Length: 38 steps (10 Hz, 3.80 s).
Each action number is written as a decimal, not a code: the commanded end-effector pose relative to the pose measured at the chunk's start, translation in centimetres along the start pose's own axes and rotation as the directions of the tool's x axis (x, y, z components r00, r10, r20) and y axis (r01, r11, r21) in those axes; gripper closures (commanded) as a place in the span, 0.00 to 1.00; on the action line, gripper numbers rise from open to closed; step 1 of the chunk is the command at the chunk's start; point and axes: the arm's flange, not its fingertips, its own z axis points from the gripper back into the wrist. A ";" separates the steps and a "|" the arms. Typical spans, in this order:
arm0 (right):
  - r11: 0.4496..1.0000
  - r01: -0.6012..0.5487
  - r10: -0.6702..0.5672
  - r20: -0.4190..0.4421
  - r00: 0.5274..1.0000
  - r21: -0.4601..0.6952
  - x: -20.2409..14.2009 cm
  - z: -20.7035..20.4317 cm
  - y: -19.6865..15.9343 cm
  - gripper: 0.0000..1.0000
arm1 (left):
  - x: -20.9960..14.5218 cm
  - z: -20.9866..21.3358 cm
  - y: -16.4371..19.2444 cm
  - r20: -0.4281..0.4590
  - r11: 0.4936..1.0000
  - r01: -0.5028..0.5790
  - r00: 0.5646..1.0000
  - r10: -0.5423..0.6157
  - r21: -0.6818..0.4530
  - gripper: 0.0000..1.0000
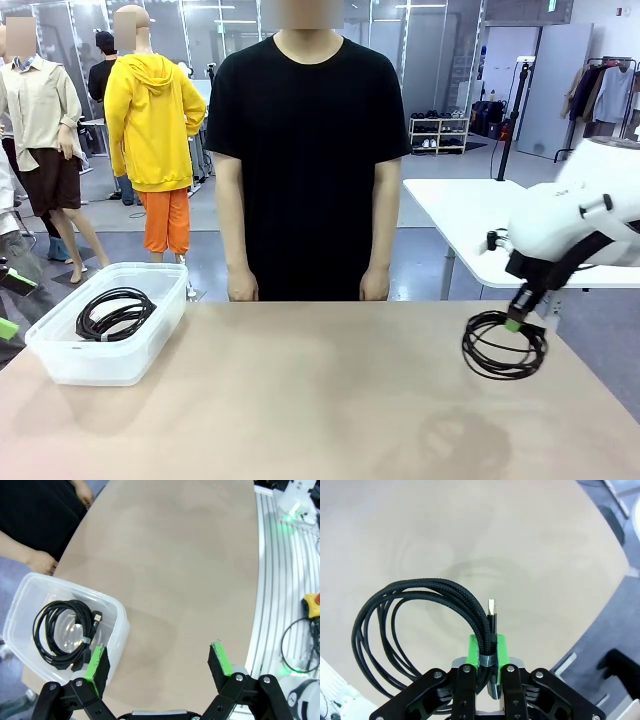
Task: Organize and store the cables.
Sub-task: Place the USB Extension Cable into the Organizing box.
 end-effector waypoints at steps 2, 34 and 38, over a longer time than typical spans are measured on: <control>0.993 0.050 -0.052 0.019 0.998 0.106 5.9 -0.2 4.3 1.00 | -0.1 0.1 0.1 0.019 1.000 0.015 1.000 -0.015 -0.009 0.00; 0.986 -0.079 0.046 0.221 0.974 0.143 -3.3 0.9 9.9 0.00 | 10.9 -6.2 2.6 -0.166 0.995 0.052 0.984 -0.065 -0.080 0.00; 0.977 -0.029 -0.052 0.368 0.928 0.211 -14.2 2.3 4.2 0.00 | 19.2 -14.1 1.8 -0.238 0.985 0.145 0.957 -0.163 -0.093 0.00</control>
